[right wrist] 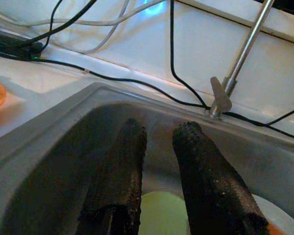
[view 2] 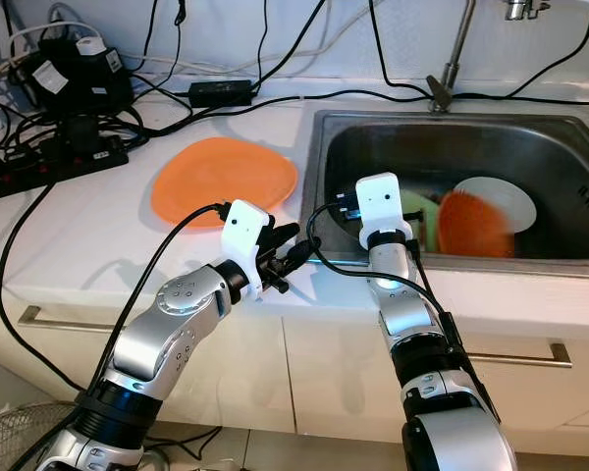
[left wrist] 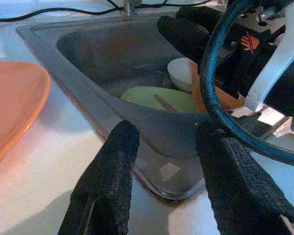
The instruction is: Kitchen organization
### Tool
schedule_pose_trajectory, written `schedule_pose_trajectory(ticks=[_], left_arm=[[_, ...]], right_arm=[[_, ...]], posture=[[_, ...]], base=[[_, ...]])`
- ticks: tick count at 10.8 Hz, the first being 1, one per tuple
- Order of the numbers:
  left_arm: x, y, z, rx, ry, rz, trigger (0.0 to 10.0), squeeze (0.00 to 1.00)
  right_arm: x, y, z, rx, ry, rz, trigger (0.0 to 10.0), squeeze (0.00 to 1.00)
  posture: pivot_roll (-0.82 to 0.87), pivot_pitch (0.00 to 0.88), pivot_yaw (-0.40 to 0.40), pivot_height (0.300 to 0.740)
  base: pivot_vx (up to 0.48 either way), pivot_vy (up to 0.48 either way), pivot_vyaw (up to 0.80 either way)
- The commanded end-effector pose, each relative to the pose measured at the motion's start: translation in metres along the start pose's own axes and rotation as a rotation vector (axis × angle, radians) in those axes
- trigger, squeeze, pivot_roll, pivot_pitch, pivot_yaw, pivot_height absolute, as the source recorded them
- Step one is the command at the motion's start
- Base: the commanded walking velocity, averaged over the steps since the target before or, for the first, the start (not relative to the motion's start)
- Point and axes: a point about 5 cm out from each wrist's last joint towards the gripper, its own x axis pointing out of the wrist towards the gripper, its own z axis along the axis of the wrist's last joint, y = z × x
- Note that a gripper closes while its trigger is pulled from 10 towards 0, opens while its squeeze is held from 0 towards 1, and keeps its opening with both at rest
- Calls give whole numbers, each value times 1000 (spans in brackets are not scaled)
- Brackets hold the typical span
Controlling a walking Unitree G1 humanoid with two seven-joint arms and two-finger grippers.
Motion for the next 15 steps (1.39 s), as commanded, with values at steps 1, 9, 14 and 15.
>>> schedule_pose_trajectory(ticks=[1, 9, 14, 15], left_arm=[[0, 3, 3, 16, -12, 21, 10000, 0], [-23, 66, 47, 55, -320, 476, 10000, 0], [-72, 119, 37, -60, -305, 691, 10000, 1000], [-77, 122, 33, -92, -273, 686, 10000, 1000]], right_arm=[[4, 0, 14, 39, -64, -4, 10000, 0], [-27, 4, 29, 421, -102, 128, 10000, 392], [-45, 17, 11, 424, -2, 161, 10000, 0], [-45, 19, 11, 424, 6, 168, 10000, 0]], posture=[[98, 0, 46, 740], [75, 0, 44, 740], [79, 0, 50, 740], [86, 0, 48, 740]], base=[[0, 0, 0], [0, 0, 0], [0, 0, 0], [0, 0, 0]])
